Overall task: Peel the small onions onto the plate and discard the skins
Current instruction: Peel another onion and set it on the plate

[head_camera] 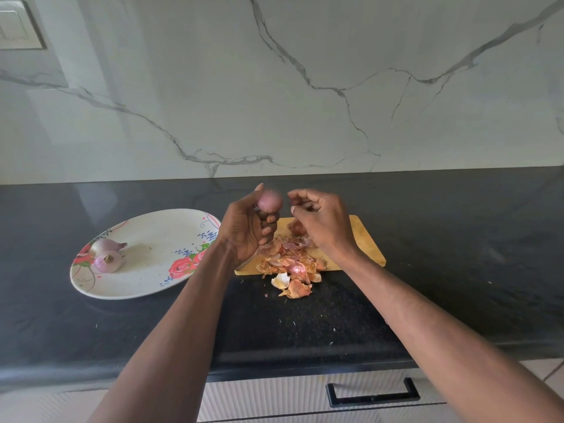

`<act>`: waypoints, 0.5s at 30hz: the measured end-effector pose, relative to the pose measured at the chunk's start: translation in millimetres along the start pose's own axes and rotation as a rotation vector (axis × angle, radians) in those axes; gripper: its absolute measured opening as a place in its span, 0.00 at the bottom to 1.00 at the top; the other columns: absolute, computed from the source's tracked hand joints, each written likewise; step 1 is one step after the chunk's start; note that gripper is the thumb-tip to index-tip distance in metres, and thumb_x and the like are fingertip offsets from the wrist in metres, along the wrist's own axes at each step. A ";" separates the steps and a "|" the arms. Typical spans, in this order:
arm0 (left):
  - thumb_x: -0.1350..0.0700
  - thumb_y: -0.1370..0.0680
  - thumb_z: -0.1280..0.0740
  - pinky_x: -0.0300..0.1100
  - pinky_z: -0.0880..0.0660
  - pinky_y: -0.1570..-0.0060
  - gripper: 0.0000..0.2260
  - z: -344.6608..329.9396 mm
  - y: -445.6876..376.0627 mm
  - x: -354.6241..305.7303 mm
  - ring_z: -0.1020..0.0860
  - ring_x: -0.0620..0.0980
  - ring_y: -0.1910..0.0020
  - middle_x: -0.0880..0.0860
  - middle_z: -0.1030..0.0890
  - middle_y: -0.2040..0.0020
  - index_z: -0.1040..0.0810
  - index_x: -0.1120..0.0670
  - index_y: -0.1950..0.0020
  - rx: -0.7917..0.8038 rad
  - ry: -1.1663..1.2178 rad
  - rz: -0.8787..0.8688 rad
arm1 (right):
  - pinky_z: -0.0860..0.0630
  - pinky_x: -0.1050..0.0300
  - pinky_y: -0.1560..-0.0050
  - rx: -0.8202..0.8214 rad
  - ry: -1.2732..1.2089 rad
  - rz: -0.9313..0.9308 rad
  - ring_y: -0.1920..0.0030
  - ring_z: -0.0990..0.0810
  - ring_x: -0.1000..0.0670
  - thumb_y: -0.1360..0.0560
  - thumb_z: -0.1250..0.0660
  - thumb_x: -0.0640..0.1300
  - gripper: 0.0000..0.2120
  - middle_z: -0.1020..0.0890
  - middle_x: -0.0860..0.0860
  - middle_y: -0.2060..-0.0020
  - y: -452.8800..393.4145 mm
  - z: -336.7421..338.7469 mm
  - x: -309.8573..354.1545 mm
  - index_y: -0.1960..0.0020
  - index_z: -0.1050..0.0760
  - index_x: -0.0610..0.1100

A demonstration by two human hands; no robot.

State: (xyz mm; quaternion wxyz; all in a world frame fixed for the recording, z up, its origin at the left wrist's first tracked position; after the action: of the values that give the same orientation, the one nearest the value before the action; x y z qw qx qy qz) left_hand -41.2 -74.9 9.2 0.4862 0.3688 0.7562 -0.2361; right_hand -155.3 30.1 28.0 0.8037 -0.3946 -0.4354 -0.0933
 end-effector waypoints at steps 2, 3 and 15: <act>0.43 0.22 0.36 0.38 0.40 0.78 0.18 -0.1 -0.4 0.1 0.34 0.47 0.75 0.53 0.28 0.67 0.22 0.59 0.56 -0.003 -0.030 -0.006 | 0.17 0.54 0.55 0.013 -0.029 -0.002 0.59 0.14 0.52 0.24 0.27 0.40 0.08 0.13 0.50 0.56 -1.1 0.7 1.7 0.45 0.16 0.41; 0.43 0.21 0.36 0.38 0.39 0.78 0.18 0.2 -0.2 0.6 0.34 0.47 0.74 0.53 0.28 0.67 0.22 0.59 0.55 -0.010 -0.052 -0.006 | 0.17 0.56 0.56 0.019 -0.038 -0.007 0.60 0.14 0.52 0.24 0.27 0.41 0.08 0.13 0.50 0.58 -1.3 0.8 2.4 0.47 0.15 0.40; 0.45 0.20 0.34 0.38 0.36 0.75 0.15 -0.8 -1.6 5.4 0.30 0.47 0.73 0.54 0.24 0.65 0.26 0.58 0.50 -0.125 -0.137 -0.018 | 0.17 0.55 0.60 -0.023 -0.106 -0.046 0.66 0.14 0.52 0.27 0.25 0.39 0.03 0.14 0.48 0.66 3.0 -2.9 0.2 0.55 0.15 0.39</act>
State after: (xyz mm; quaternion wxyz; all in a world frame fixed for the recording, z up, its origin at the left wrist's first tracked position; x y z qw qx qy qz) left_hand -44.3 -73.5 4.7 0.5565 0.3141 0.7378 -0.2174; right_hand -151.9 30.0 25.6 0.7726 -0.3981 -0.4852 -0.0957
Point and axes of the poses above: each hand's wrist, its own y-axis away from the middle knuckle, its own z-axis out of the back of the hand, x = y × z, the point moved 4 cm from there along -y, towards the middle knuckle
